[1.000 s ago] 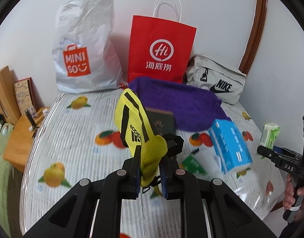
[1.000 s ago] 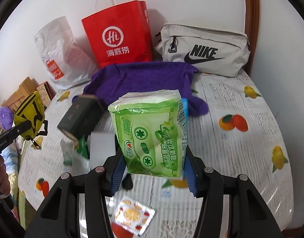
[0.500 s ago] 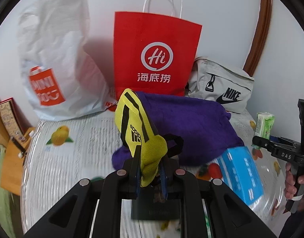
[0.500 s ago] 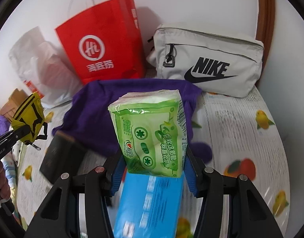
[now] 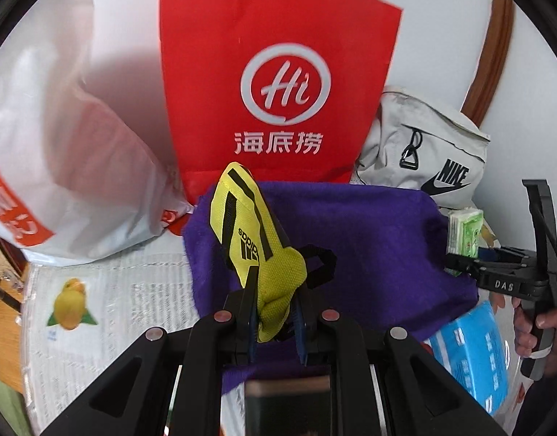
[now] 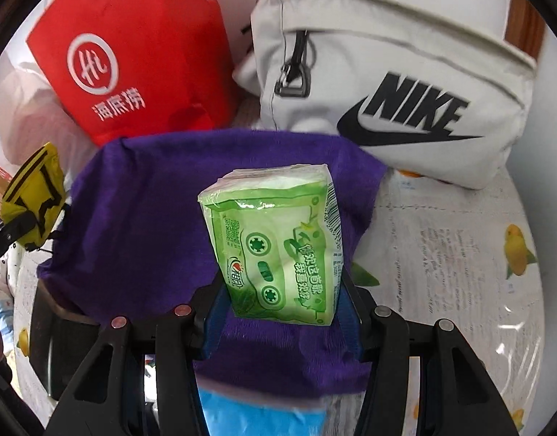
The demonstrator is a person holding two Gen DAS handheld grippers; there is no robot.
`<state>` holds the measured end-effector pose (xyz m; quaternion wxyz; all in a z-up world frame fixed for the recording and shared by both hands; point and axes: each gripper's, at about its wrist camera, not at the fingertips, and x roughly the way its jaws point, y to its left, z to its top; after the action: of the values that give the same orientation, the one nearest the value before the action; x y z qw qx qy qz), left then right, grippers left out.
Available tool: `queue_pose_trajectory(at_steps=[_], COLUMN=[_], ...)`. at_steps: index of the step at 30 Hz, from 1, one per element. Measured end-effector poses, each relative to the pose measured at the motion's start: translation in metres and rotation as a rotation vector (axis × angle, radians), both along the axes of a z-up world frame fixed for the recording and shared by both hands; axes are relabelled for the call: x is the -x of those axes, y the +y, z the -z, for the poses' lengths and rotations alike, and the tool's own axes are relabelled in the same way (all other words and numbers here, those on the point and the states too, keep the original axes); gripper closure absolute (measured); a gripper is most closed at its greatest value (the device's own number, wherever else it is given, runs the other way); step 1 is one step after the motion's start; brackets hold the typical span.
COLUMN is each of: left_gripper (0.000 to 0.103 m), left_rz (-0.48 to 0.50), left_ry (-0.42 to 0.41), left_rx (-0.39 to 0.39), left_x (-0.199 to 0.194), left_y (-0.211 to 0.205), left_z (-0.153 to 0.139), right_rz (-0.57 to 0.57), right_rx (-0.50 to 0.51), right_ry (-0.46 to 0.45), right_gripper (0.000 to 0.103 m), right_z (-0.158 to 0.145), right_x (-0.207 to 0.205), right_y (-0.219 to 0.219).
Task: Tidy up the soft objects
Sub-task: 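Carry the yellow pouch and green tissue pack over the purple towel with both tools, then open both tools to drop the pouch and tissue pack onto the towel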
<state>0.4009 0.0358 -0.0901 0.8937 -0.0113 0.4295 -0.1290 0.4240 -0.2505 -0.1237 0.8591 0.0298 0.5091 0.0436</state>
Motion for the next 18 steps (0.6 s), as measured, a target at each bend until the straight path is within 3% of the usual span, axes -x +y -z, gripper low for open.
queue_pose_trajectory(at_steps=[5, 11, 18], left_gripper=[0.088, 0.088, 0.087], left_rz=[0.018, 0.012, 0.016], left_ry=[0.029, 0.088, 0.116], left_rx=[-0.013, -0.047, -0.007], left_x=[-0.020, -0.043, -0.051], left_y=[-0.007, -0.012, -0.006], left_z=[0.013, 0.032, 0.041], right_rz=[-0.009, -0.035, -0.056], right_rx=[-0.014, 0.043, 0.018], right_ry=[0.064, 0.095, 0.142], right_gripper=[0.050, 0.050, 0.050], right_z=[0.016, 0.022, 0.032], right_x=[-0.017, -0.026, -0.035], right_y=[-0.001, 0.008, 0.012])
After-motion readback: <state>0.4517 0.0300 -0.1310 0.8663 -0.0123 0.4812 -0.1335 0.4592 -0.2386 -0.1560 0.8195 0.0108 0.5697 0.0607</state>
